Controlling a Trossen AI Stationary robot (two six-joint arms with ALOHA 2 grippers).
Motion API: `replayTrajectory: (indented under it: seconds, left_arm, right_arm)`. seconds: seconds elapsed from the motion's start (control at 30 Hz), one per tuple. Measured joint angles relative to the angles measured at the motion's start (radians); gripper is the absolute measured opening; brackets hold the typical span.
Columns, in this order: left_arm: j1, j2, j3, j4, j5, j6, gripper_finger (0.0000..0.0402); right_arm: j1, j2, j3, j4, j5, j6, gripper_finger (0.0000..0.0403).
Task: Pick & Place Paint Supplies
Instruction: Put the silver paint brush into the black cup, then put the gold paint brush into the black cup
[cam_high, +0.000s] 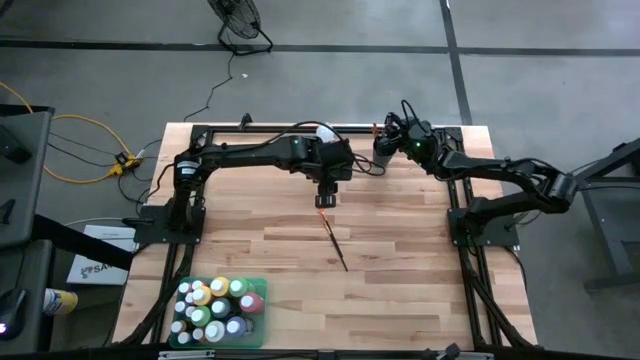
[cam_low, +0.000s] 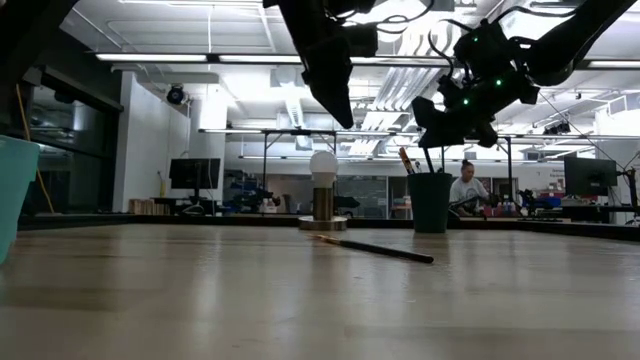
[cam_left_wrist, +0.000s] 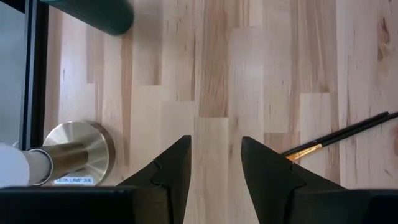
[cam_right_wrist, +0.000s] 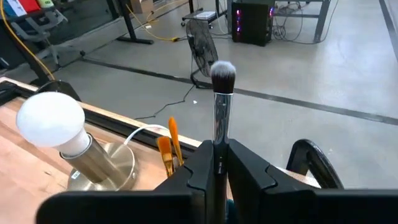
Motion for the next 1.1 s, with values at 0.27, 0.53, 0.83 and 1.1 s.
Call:
replayTrajectory:
  seconds: [0.27, 0.53, 0.83, 1.1]
  left_arm:
    - [0.0, 0.0, 0.0, -0.001, -0.001, 0.0, 0.0135]
    - [0.0, 0.0, 0.0, -0.039, 0.002, 0.019, 0.0135]
    - [0.0, 0.0, -0.087, -0.08, 0.138, 0.227, 0.0135]
    - [-0.001, 0.0, -0.253, 0.021, 0.139, 0.45, 0.0137]
  right_arm:
    - [0.0, 0.0, 0.0, -0.008, -0.001, 0.003, 0.009]
    - [0.012, -0.03, 0.0, -0.085, -0.013, 0.004, 0.016]
    - [0.073, -0.146, 0.0, -0.241, -0.107, 0.005, 0.018]
    - [0.138, -0.193, 0.0, -0.286, -0.112, 0.008, 0.0181]
